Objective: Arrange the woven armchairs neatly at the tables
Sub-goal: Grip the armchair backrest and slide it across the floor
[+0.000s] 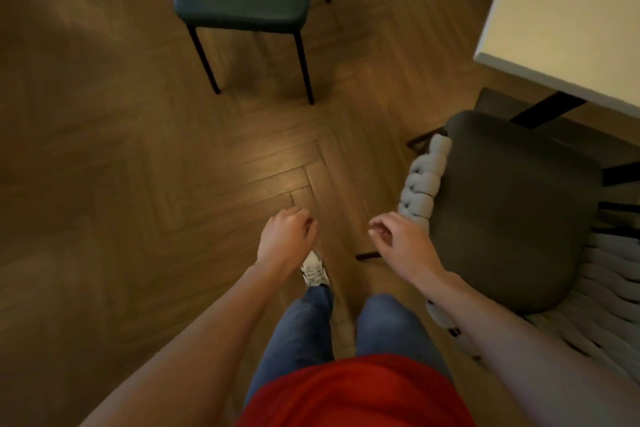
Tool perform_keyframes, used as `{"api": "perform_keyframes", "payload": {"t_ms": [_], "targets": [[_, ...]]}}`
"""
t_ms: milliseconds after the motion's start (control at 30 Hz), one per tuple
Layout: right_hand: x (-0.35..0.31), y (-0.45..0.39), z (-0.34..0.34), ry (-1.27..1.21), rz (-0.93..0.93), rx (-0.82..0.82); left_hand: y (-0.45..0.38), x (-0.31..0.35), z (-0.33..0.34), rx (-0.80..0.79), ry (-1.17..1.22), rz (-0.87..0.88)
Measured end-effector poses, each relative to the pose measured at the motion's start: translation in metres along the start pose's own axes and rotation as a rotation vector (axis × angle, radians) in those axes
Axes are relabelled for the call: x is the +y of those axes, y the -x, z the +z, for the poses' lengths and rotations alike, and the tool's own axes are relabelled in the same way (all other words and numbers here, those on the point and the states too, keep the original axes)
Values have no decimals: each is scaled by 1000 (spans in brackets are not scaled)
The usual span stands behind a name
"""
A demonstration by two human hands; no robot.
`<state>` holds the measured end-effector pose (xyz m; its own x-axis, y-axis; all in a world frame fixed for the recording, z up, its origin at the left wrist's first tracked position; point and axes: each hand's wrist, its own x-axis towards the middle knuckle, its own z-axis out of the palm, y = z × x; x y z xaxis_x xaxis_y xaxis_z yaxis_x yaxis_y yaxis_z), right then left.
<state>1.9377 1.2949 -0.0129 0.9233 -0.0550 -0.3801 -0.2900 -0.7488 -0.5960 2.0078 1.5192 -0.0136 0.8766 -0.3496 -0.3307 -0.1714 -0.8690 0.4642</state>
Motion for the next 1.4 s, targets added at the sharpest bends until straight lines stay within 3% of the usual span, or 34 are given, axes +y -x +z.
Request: {"api": "perform_keyframes", "payload": {"t_ms": [267,567,967,1167,1400], "targets": [[-85,-121,4,26,-20,-58,-72,-77,-87,55,71,-117],[-162,-283,-3,-25,-28,-123,-190,-134,-177,48,55,-170],[-299,-479,-18,41,-129,-145,-334,-230,-314,151,69,-205],[-378,-584,6,47,-58,-105,-413,-311,-382,144,49,-168],[-462,-683,35,-110,119,21,-499,-390,-468,87,-86,-58]]}}
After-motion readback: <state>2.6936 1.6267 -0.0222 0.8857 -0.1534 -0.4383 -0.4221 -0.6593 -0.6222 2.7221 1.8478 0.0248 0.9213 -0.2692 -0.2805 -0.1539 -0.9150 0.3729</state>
